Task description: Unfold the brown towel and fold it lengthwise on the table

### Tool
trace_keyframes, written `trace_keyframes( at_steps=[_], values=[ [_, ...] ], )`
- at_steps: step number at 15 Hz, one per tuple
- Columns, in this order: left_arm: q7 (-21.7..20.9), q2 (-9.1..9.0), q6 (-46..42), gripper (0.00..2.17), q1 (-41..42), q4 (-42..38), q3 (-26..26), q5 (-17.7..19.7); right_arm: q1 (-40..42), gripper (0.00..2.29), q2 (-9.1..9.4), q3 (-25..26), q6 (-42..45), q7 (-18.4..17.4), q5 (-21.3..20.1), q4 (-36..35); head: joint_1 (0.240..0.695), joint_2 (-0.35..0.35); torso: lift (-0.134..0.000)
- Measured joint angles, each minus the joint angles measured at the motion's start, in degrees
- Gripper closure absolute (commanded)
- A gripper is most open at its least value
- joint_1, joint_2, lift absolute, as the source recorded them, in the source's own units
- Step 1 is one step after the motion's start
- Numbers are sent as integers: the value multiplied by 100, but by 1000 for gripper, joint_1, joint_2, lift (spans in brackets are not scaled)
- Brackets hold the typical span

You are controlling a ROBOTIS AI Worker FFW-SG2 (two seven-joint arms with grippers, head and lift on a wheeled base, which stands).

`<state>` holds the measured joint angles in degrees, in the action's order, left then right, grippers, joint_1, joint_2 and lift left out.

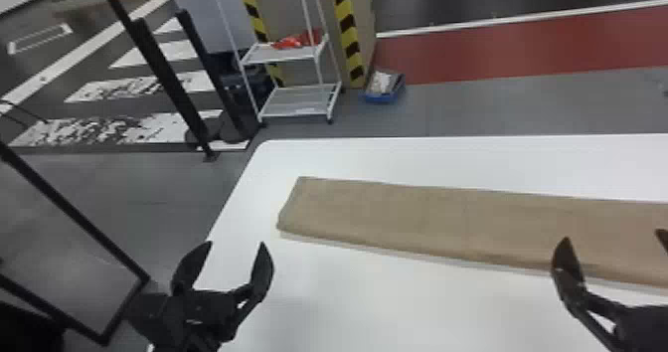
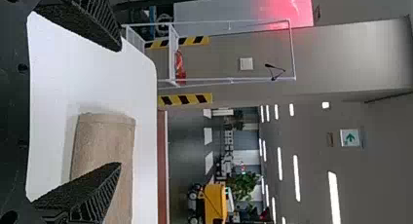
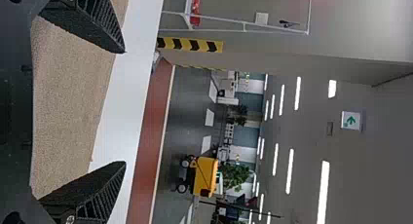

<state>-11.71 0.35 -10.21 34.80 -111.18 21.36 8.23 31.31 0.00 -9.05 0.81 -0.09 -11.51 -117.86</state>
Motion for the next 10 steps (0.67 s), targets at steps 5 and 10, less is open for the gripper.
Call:
trace_keyframes(
  at_steps=[5,10],
  values=[
    [36,0,110,33,-11,0,-17,-6,-11,63,0,-16,-7,0,0,0,695,344,-117],
    [81,0,181,33,-25,0,-4,-2,-18,63,0,-27,9,0,-1,8,695,349,-117]
  ],
)
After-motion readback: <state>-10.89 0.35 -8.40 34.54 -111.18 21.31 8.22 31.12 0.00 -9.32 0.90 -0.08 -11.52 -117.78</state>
